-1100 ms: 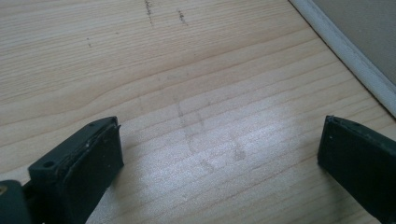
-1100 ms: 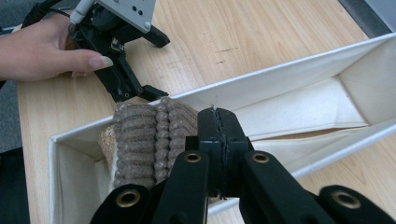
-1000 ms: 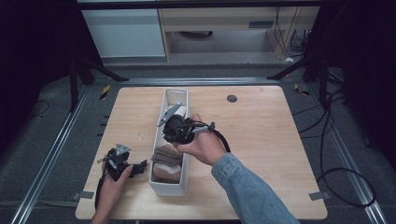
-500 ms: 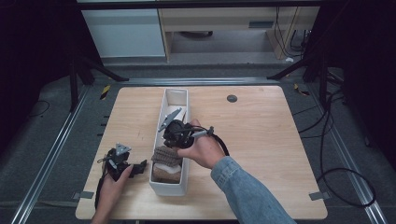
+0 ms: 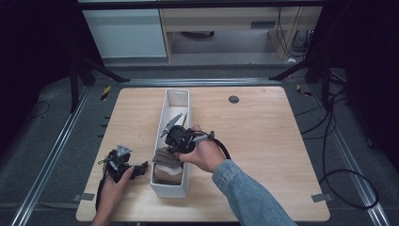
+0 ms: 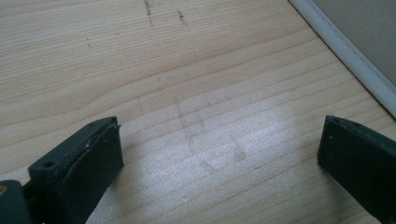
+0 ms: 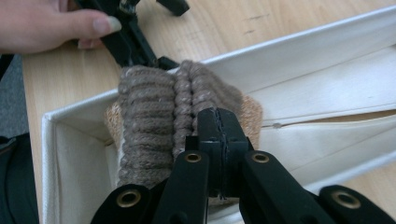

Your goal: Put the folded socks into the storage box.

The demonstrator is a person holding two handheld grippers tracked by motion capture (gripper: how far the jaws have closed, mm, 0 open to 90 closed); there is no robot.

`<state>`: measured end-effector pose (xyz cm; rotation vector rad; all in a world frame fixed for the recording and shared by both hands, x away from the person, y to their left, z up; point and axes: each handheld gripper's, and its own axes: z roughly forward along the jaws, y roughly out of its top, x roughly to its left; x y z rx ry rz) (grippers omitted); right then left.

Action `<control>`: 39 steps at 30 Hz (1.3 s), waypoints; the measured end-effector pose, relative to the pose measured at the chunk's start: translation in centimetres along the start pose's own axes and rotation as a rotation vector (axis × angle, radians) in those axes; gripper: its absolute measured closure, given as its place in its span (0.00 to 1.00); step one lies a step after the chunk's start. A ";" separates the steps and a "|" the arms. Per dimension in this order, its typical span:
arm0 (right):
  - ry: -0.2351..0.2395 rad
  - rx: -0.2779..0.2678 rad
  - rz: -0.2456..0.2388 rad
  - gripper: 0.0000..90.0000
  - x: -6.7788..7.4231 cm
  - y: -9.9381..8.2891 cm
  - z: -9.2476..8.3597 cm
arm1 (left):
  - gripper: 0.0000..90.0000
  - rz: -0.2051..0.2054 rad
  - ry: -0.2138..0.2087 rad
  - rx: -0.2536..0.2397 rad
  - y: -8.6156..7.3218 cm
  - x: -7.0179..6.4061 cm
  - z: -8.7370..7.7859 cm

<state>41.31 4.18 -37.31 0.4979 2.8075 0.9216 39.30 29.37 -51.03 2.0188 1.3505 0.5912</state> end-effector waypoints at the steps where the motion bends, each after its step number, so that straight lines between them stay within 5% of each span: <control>1: 0.004 0.001 0.000 1.00 0.1 -0.1 0.1 | 0.00 0.000 0.000 0.000 0.0 0.0 0.0; 39: 0.071 0.034 -0.027 1.00 3.2 -2.9 1.7 | 0.00 -0.002 0.000 0.000 0.0 0.0 0.0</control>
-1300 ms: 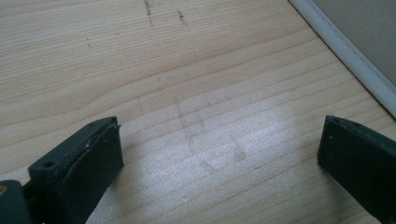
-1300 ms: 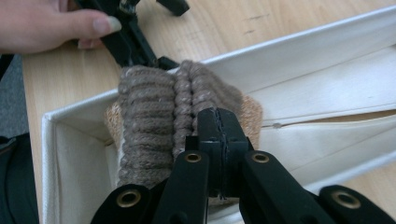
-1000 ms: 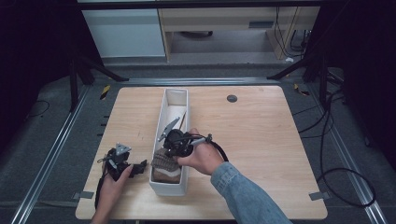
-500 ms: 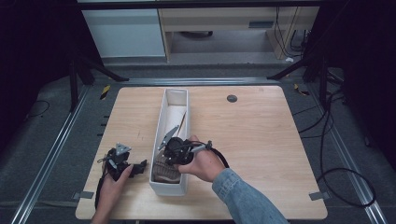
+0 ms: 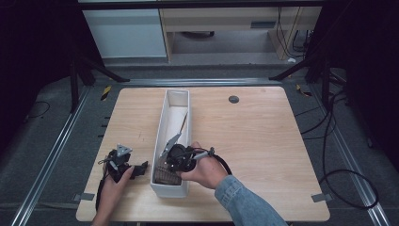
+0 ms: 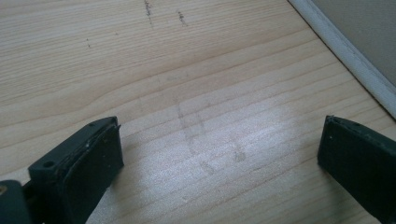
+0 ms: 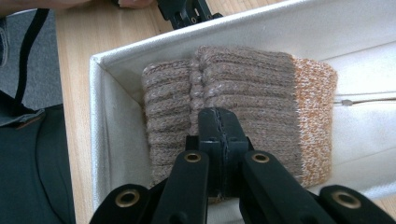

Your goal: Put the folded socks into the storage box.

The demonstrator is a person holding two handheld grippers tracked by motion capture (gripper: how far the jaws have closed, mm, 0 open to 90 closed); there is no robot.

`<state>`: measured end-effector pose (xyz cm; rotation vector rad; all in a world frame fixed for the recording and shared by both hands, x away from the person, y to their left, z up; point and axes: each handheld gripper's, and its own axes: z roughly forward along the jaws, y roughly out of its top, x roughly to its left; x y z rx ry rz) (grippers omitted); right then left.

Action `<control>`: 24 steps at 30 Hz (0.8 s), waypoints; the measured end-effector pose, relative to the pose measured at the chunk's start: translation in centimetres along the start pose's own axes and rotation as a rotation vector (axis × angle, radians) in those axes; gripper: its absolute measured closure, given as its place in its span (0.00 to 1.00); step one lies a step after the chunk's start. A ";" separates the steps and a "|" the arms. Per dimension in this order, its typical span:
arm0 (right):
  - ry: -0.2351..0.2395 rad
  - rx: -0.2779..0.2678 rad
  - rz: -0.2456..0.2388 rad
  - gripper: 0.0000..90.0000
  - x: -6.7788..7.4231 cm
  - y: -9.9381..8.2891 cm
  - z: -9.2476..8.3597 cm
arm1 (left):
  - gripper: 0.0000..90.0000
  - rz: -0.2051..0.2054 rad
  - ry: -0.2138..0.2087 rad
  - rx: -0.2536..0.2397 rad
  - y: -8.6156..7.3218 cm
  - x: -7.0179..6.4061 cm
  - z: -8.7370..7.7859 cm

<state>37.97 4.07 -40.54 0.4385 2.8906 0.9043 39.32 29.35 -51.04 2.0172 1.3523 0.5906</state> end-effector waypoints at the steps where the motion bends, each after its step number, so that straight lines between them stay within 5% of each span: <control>1: 0.000 0.000 0.000 1.00 0.0 0.0 0.0 | 0.00 0.000 0.000 0.000 0.0 0.0 0.0; 24: -0.004 0.049 -0.001 1.00 0.4 -0.1 1.6 | 0.00 0.002 0.000 0.000 0.0 0.0 0.0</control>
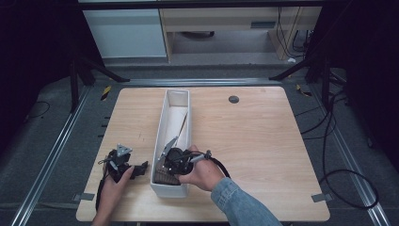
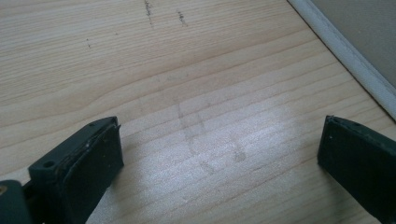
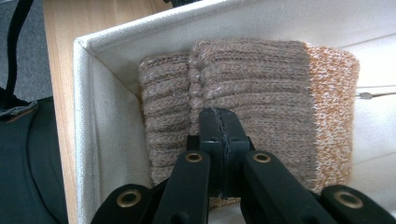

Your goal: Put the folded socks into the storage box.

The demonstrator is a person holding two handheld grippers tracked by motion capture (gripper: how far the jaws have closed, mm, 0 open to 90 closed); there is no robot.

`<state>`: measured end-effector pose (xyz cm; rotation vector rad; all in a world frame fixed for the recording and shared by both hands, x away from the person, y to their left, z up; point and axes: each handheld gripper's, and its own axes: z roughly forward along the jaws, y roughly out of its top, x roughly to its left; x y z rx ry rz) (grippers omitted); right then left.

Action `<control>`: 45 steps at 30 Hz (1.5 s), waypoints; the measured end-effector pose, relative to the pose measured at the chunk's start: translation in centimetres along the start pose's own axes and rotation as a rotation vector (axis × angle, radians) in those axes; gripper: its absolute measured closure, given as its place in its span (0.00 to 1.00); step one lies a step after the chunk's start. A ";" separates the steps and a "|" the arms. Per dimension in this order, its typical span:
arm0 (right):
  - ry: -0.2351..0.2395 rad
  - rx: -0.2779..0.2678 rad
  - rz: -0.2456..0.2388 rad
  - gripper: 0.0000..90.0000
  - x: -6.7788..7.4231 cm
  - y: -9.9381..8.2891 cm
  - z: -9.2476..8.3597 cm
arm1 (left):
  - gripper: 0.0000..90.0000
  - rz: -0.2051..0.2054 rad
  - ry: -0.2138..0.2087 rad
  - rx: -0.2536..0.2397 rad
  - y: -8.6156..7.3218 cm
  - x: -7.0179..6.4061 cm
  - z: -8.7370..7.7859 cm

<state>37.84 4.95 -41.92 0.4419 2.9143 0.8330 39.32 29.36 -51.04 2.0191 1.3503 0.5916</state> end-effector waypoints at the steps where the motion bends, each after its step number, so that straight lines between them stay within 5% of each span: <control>1: -0.001 0.001 -0.003 1.00 0.0 0.0 0.0 | 0.00 0.000 0.000 0.000 0.0 0.0 0.0; 19: 0.006 -0.071 -0.034 1.00 -0.1 -0.1 -3.1 | 0.00 -0.002 0.000 0.000 0.0 0.0 0.0; 29: -0.015 -0.130 -0.004 0.89 -1.1 -0.4 -4.6 | 0.00 -0.002 0.000 0.000 0.0 0.0 0.0; 35: -0.065 -0.162 0.029 0.52 -1.6 -0.6 -5.0 | 0.00 -0.002 0.000 0.000 0.0 0.0 0.0; 36: -0.065 -0.162 0.029 0.52 -1.6 -0.6 -5.0 | 0.00 -0.002 0.000 0.000 0.0 0.0 0.0; 38: -0.083 -0.176 0.037 0.35 -1.9 -0.5 -5.1 | 0.00 -0.003 0.000 0.000 0.0 0.0 0.0; 40: -0.164 -0.224 0.047 0.14 -2.2 -0.6 -5.5 | 0.00 -0.002 0.000 0.000 0.0 0.0 0.0; 45: -0.234 -0.291 0.090 0.05 -3.0 -0.7 -6.3 | 0.00 -0.002 0.000 0.000 0.0 0.0 0.0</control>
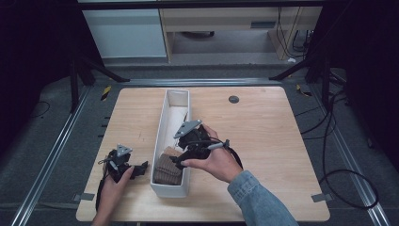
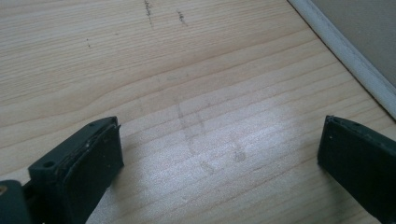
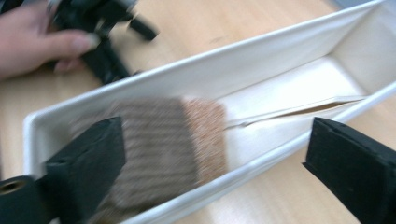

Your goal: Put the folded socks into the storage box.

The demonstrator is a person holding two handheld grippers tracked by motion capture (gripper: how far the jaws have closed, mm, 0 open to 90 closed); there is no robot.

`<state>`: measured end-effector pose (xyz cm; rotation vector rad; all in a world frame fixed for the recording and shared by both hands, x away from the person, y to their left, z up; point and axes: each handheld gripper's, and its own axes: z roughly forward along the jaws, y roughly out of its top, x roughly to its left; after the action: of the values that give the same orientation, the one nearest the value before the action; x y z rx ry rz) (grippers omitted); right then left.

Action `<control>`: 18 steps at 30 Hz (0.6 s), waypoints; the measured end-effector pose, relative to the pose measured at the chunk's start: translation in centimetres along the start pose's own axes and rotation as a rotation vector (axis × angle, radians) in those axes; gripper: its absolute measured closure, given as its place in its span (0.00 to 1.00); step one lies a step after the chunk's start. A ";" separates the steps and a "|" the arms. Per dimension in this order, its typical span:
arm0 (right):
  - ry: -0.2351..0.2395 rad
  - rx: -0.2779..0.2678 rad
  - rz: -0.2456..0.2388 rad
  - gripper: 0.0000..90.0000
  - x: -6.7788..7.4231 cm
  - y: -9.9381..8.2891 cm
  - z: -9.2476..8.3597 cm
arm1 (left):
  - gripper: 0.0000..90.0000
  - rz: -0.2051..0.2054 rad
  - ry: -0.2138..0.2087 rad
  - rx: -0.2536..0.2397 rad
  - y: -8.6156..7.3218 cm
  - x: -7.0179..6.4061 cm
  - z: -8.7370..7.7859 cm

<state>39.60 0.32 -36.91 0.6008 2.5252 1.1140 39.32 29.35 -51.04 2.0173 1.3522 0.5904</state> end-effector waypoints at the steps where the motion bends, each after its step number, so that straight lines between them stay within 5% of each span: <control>1: -0.027 -0.022 -0.005 0.05 -0.5 0.0 -0.5 | 0.00 0.000 0.000 0.000 0.0 0.0 0.0; 18: -0.190 -0.075 0.127 0.06 -5.7 -2.1 -4.6 | 0.00 0.002 0.000 0.002 0.0 0.0 0.0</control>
<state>41.99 -6.63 -34.91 0.8153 2.3009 1.1310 39.31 29.37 -51.03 2.0209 1.3511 0.5903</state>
